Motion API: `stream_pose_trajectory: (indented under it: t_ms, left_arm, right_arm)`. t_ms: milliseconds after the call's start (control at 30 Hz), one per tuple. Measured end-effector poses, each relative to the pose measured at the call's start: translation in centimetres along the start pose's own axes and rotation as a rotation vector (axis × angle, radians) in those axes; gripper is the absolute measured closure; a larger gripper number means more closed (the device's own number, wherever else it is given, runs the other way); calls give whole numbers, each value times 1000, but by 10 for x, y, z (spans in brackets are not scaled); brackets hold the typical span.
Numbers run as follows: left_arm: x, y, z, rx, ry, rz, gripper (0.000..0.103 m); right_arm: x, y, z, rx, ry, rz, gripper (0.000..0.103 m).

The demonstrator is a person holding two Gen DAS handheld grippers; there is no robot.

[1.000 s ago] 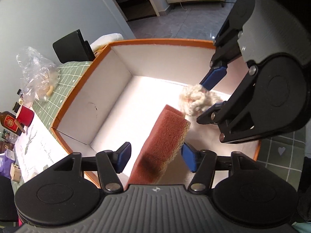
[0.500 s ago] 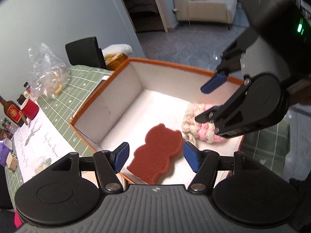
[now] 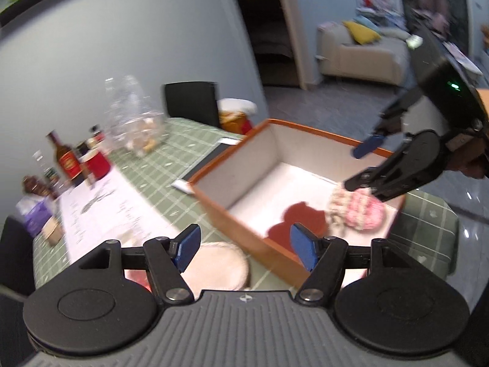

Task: Organize soft objects
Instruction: 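Open both tools to drop the sponge and pouch into the box, then move the left tool to the brown towel and grasp it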

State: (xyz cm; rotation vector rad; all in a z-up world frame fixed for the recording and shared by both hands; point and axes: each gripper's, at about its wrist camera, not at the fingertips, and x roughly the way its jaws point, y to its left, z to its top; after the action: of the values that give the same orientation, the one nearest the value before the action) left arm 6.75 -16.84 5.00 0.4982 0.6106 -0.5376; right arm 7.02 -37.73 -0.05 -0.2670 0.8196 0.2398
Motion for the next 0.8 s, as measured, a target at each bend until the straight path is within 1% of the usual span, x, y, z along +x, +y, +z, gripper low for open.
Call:
stream_pose_trajectory:
  t_ms: [133,200,333,400,433,500,633,700,767,800]
  left_arm:
    - [-13,30,-22,-97,-9,55,22]
    - [-19,46,-34,-142,6,72,22]
    - [-35,80,-58,-219,21,140,21]
    - [-44,97,-74,-300,16,159,17]
    - [-46,104,-82,-341,16,157,16]
    - [-48,116,-100,-399,29,161,16]
    - [-50,136,-129,-478,75,216,16]
    - [-53,146,-143,-515,93,228,16]
    - [-53,153,-154,-545,105,242,16]
    - [-55,155,-162,-556,109,250,16]
  right_arm:
    - [-2,9,2,-22,-14,2,55]
    - [-3,13,2,-37,-16,3,54]
    - [-4,21,4,-60,-23,4,54]
    - [-5,25,7,-64,-36,0,51]
    - [-6,27,8,-64,-45,-2,46]
    - [-8,33,13,-63,-69,-1,45]
    - [-13,54,26,-82,-114,35,45]
    - [-14,69,31,-109,-136,66,44]
    - [-16,87,36,-144,-156,101,39]
    - [-16,96,39,-160,-160,111,39]
